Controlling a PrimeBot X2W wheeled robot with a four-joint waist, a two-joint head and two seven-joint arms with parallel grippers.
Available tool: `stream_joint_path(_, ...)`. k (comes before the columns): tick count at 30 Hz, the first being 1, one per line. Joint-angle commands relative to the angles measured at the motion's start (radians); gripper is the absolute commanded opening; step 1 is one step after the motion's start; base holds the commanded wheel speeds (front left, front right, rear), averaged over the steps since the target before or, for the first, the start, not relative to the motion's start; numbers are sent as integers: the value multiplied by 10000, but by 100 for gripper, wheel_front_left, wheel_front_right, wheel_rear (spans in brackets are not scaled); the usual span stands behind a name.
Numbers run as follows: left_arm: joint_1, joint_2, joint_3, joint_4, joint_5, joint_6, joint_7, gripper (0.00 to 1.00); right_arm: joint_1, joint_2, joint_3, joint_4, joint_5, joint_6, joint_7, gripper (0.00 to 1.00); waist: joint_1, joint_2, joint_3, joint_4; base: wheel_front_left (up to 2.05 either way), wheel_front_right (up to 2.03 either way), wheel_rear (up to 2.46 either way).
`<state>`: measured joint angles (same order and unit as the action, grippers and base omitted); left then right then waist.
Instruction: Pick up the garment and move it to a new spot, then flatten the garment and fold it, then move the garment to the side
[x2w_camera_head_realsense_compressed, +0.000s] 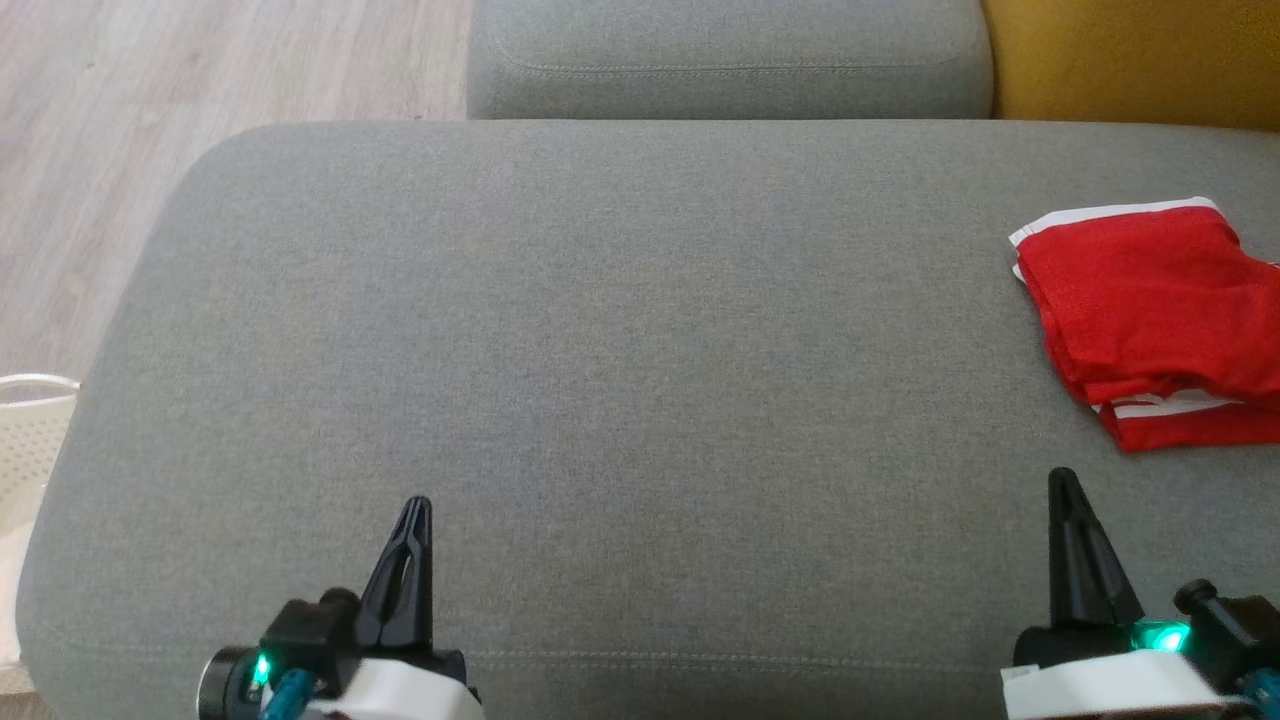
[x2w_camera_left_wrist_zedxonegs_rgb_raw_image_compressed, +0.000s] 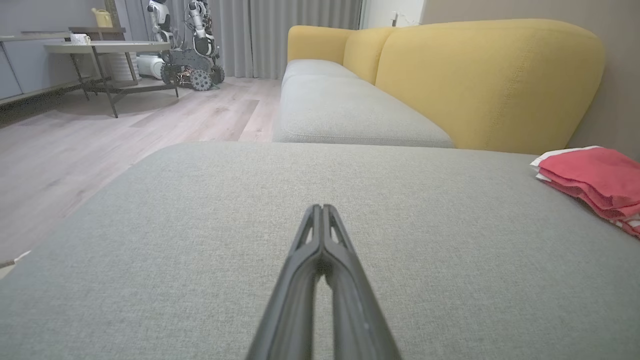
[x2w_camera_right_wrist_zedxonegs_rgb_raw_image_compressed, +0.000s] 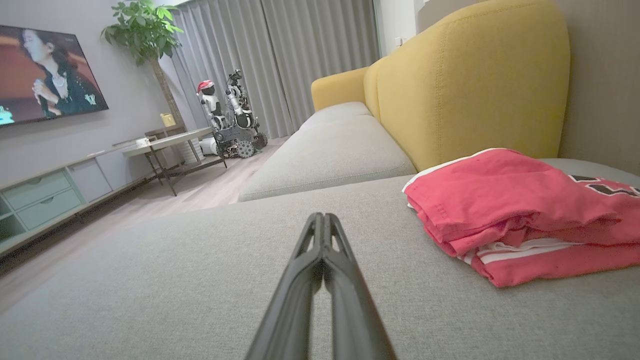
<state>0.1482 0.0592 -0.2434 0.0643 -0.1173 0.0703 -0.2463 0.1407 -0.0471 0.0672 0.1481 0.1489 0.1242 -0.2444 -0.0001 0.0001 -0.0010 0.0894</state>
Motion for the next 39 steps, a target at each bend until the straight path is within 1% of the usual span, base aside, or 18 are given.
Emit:
stream_joint_path(1, -383, 38, 112, -335, -310, -49, 32, 0, -296, -54, -16, -305, 394, 4, 43, 0, 1, -1, 1, -10, 0, 0, 0)
stream_joint_path(8, -536, 90, 241, -154, -1246, -185, 190, 0, -449, -113, -45, -203, 1307, 7, 195, 0, 1, -1, 2, -63, 0, 0, 0)
stream_joint_path(9, -536, 90, 241, -154, -1246, -185, 190, 0, -449, -113, -45, -203, 1307, 7, 195, 0, 1, -1, 2, -63, 0, 0, 0)
stream_joint_path(12, -621, 115, 317, -55, -1775, -261, 280, 0, -526, -141, -66, -157, 1821, 9, 283, 0, 1, -1, 3, -93, 0, 0, 0)
stream_joint_path(39, -1116, 233, 901, 435, -5280, -713, 929, 0, -1006, -270, -289, 114, 5219, 23, 938, 0, 1, -1, 13, -294, 0, 0, 0)
